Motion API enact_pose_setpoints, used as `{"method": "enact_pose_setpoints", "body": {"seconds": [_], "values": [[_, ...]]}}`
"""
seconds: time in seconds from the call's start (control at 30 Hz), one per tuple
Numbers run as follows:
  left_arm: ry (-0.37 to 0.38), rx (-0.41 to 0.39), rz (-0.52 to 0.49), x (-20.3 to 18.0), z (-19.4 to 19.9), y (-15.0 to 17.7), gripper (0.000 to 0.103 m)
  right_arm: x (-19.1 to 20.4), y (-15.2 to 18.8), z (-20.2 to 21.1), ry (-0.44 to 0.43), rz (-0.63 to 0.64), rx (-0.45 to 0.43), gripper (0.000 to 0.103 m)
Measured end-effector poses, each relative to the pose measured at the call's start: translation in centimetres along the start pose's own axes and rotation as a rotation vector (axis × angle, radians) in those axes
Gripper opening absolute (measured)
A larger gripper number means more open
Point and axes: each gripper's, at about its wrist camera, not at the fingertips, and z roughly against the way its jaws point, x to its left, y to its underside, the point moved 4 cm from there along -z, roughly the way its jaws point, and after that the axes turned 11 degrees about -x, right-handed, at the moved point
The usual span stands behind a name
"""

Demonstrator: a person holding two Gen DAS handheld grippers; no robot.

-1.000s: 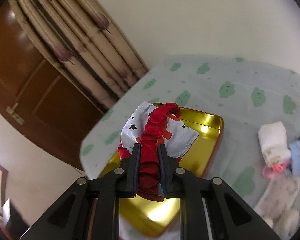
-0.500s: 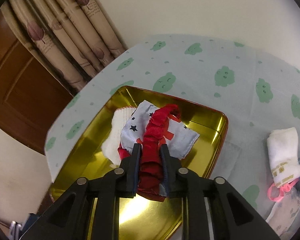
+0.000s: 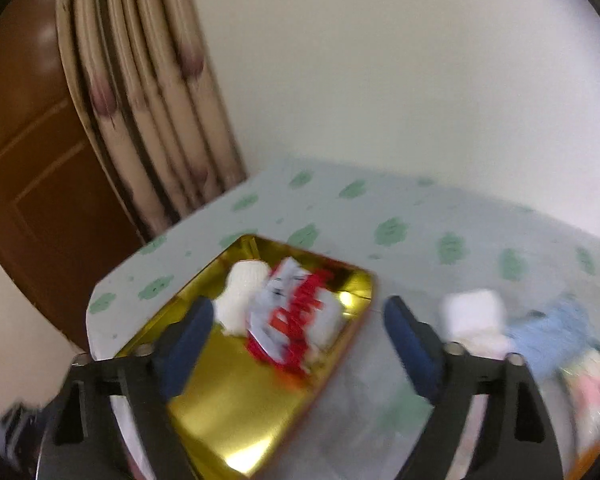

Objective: Organize soft objects
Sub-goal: 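Move both tools back toward the remaining items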

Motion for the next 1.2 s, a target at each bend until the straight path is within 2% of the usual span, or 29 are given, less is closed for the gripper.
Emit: {"method": "enact_pose_setpoints", "body": {"seconds": [0.07,0.13,0.23,0.3,0.43,0.47,0.53,0.73,0.87,1.0,1.2], "values": [[0.026,-0.006,-0.015,-0.6,0.3,0.1,0.054,-2.3,1.1,4.1,0.080,0.027,-0.048,0.097],[0.056,-0.020,-0.038,-1.5,0.7,0.1,0.054,-6.2,3.2,8.9,0.209,0.067,-0.068,0.102],[0.136,-0.041,-0.080,-3.6,1.5,0.3,0.054,-13.1,6.9,13.7,0.413,0.119,-0.004,0.102],[0.214,-0.035,-0.105,-5.4,2.0,0.6,0.054,-17.7,9.1,16.0,0.521,0.098,0.054,0.102],[0.338,-0.009,-0.143,-8.8,2.1,0.9,0.054,-24.7,12.3,19.5,0.650,-0.011,0.100,0.102],[0.382,0.012,-0.151,-9.9,1.9,0.9,0.054,-25.5,12.7,19.9,0.660,-0.035,0.101,0.102],[0.424,0.017,-0.150,-11.5,1.4,0.8,0.054,-26.6,12.6,20.4,0.642,-0.109,0.072,0.103],[0.584,0.074,-0.220,-17.8,-1.6,0.8,0.054,-27.5,12.8,20.4,0.577,-0.170,0.056,0.103],[0.640,0.090,-0.268,-21.0,-3.6,1.1,0.054,-27.8,13.3,20.6,0.553,-0.208,0.038,0.103],[0.699,0.071,-0.330,-23.2,-4.2,1.3,0.054,-28.3,13.4,20.7,0.539,-0.242,0.049,0.103],[0.755,0.123,-0.332,-24.7,-5.6,1.5,0.054,-28.6,13.6,20.4,0.525,-0.263,0.061,0.103]]}}
